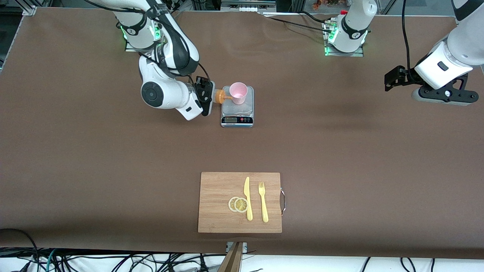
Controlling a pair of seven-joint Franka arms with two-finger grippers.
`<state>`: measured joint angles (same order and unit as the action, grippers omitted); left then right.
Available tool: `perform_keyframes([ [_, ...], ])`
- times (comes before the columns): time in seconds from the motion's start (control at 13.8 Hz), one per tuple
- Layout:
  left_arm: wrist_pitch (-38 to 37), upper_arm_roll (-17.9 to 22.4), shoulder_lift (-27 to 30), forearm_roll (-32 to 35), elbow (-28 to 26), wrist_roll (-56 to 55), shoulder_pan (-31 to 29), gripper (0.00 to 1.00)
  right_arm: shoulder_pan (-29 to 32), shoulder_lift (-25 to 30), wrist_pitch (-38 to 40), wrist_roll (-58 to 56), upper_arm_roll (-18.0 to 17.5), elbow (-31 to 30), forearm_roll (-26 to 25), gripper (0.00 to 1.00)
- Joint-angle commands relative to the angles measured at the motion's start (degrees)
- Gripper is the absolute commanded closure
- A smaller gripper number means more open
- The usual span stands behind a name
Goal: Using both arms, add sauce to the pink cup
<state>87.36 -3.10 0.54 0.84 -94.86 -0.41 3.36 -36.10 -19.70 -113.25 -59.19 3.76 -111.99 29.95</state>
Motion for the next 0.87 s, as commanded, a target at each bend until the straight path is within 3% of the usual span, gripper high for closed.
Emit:
perform_keyframes([
  [0.0, -1.0, 0.0, 0.9, -0.3, 0.0, 0.2, 0.0, 0.0, -1.9, 1.2, 0.7, 3.6, 0.2, 0.4, -3.0, 1.0],
  [0.8, -1.0, 0.0, 0.9, -0.3, 0.1, 0.1, 0.0, 0.0, -4.7, 1.0, 5.3, 7.8, 0.2, 0.3, -13.0, 1.0],
])
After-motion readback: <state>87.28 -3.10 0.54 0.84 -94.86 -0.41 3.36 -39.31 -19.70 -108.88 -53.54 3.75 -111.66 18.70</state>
